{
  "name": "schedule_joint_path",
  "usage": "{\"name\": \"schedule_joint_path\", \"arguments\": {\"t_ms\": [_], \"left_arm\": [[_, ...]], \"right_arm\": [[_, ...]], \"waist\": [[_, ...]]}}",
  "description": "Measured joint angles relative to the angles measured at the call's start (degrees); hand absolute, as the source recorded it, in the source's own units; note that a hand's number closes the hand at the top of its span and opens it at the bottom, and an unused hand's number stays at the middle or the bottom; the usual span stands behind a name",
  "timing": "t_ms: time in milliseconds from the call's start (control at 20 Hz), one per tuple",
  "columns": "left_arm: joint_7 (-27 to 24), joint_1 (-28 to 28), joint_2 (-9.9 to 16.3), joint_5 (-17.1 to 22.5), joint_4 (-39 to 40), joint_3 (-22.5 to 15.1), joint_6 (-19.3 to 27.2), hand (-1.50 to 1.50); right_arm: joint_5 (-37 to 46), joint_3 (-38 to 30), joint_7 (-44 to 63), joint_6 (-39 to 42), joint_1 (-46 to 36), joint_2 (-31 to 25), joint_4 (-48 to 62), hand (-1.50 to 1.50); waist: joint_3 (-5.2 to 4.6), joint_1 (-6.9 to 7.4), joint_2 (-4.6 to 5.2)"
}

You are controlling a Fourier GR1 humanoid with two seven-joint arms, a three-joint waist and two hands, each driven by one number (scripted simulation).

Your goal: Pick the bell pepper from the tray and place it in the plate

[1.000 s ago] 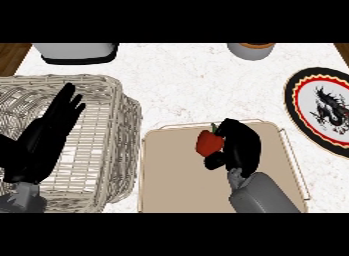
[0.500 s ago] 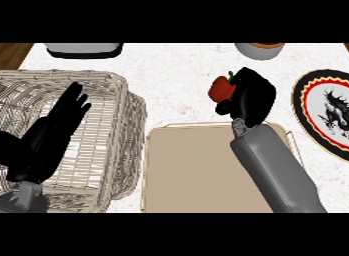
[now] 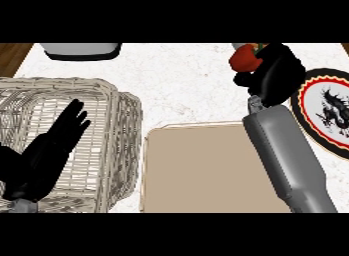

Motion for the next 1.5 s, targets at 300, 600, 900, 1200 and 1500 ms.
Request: {"name": "schedule_joint_path", "arguments": {"t_ms": [300, 600, 900, 1200, 1500], "left_arm": [[-0.6, 3.1, 0.5, 0.0, -1.6, -0.4, 0.6, 0.0], [-2.0, 6.4, 1.0, -0.3, -2.9, -1.5, 1.3, 0.0], [-3.4, 7.6, 1.5, 0.1, -2.8, -2.2, 1.6, 0.0], [-4.5, 9.1, 1.6, 0.4, -2.8, -3.3, 2.1, 0.0], [-6.2, 11.6, 2.1, 0.7, -2.8, -4.8, 2.1, 0.0]], "right_arm": [[4.8, -7.9, -2.1, -8.1, 2.1, 0.5, -1.2, 1.5], [7.5, -15.9, -3.6, -15.2, 6.7, -1.5, -0.1, 1.5], [5.5, -22.2, -5.3, -20.7, 9.6, -5.5, 2.2, 1.5], [-1.9, -26.2, -10.4, -25.7, 11.4, -10.9, 6.5, 1.5], [-11.6, -29.6, -13.4, -26.3, 11.5, -14.6, 13.4, -1.5]], "waist": [[0.06, -0.97, -0.1], [0.13, -1.55, -0.21], [0.18, -1.74, -0.31], [0.12, -1.43, -0.44], [-0.08, -0.98, -0.28]]}}
